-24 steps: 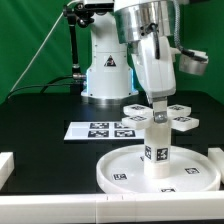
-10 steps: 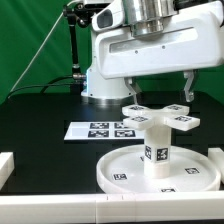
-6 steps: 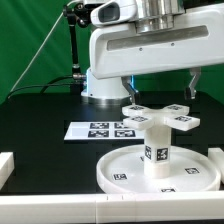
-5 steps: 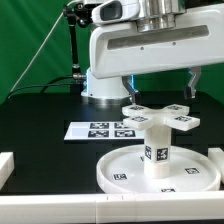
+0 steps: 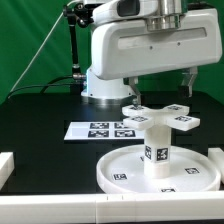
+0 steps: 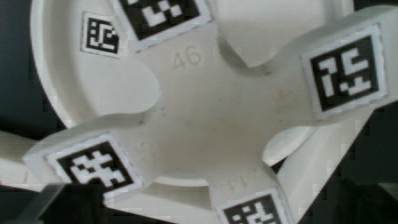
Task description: Assemble round table
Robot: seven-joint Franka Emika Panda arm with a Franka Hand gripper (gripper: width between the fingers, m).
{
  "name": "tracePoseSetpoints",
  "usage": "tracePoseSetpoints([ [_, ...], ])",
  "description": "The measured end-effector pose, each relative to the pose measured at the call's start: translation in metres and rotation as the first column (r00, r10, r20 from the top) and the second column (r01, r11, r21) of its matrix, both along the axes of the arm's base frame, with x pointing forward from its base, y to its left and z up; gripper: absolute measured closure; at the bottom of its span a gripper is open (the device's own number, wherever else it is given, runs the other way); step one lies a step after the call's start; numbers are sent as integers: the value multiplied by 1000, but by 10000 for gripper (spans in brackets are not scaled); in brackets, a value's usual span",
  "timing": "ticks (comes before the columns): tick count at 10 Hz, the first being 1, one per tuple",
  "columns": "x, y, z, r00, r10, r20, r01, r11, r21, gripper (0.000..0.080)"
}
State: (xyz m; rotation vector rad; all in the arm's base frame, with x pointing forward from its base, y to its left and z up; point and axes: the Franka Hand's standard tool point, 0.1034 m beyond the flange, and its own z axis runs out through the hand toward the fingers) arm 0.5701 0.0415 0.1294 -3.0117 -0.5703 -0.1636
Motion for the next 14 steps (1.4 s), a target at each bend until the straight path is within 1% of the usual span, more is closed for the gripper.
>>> tracePoseSetpoints([
  [1, -1, -6, -2, 975, 224, -4, -224, 974, -25, 150],
  [2, 0, -8, -2, 943, 332, 3, -332, 942, -40, 150],
  [3, -2, -5, -2, 884, 468, -9, -467, 882, -63, 150],
  [4, -2, 0, -2, 815, 579, -27, -579, 811, -84, 150],
  [5, 0, -1, 1, 808, 588, -22, -588, 804, -87, 150],
  [6, 1, -9, 2, 793, 609, -22, -608, 788, -95, 150],
  [7, 1, -9, 1, 768, 640, -26, -639, 763, -98, 150],
  [8, 0, -10, 0, 725, 688, -31, -687, 719, -106, 150],
  [9, 0, -11, 0, 652, 757, -38, -756, 645, -116, 150],
  [10, -1, -11, -1, 561, 826, -49, -824, 553, -124, 150],
  [11, -2, -8, -1, 521, 852, -59, -850, 511, -130, 150],
  [12, -2, -8, -2, 445, 892, -75, -891, 433, -137, 150],
  [13, -3, -8, -5, 390, 917, -85, -916, 377, -137, 150],
  [14, -4, -7, -7, 405, 910, -85, -910, 393, -133, 150],
])
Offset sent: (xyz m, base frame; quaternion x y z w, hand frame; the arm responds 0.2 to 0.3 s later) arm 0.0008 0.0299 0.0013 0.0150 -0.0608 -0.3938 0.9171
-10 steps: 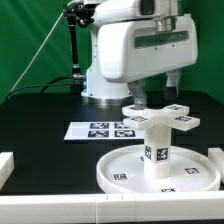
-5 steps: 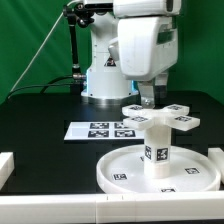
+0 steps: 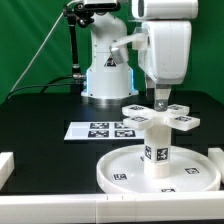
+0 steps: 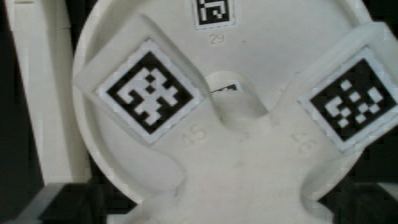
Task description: Assemble round table
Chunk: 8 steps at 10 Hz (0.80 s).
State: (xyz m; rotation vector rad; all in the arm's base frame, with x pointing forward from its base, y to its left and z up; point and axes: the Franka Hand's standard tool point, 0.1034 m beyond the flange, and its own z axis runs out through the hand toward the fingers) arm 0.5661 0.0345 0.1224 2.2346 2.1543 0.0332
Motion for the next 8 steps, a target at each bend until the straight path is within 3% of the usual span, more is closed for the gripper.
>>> tracePoseSetpoints([
  [8, -6, 3, -18, 999, -31, -30, 31, 1000, 0, 150],
])
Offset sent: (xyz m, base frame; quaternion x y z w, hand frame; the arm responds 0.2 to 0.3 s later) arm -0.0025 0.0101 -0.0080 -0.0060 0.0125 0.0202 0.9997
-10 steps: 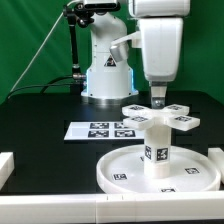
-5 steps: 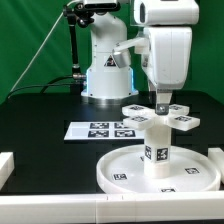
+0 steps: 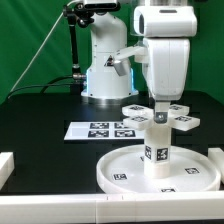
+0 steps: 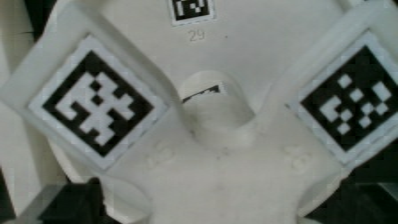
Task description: Assemble round table
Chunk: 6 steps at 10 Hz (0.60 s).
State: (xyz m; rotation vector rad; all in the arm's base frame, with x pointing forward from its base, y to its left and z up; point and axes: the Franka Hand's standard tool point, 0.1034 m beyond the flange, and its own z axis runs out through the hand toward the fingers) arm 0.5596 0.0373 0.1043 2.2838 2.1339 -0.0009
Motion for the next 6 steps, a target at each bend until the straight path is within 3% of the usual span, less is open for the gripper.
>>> tracePoseSetpoints([
  [4, -1, -2, -2, 1000, -2, -3, 2, 1000, -1, 150],
  [6, -1, -2, -2, 1000, -5, -3, 5, 1000, -1, 363],
])
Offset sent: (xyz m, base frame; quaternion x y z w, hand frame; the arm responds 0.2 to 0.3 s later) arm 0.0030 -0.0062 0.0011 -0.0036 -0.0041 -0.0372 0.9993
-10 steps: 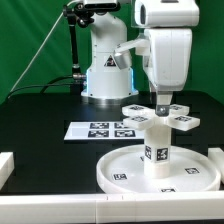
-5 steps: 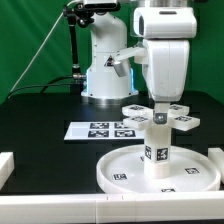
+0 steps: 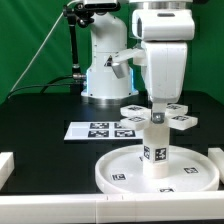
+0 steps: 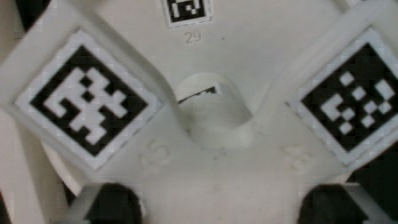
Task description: Assemble round table
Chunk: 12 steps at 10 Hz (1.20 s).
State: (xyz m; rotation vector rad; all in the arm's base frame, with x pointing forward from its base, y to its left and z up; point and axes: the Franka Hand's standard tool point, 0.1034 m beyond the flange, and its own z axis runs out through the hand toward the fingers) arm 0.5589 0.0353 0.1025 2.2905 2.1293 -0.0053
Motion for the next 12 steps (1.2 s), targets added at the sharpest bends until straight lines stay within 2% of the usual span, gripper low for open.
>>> tracePoseSetpoints([
  [3, 0, -1, 0, 999, -33, 0, 33, 999, 0, 363],
  [4, -1, 0, 0, 986, -165, -4, 165, 986, 4, 363],
  [6, -2, 0, 0, 905, -424, -8, 424, 905, 2, 363],
  [9, -2, 0, 0, 799, -601, -3, 602, 799, 5, 361],
  [12, -2, 1, 0, 653, -758, -3, 758, 653, 7, 361],
])
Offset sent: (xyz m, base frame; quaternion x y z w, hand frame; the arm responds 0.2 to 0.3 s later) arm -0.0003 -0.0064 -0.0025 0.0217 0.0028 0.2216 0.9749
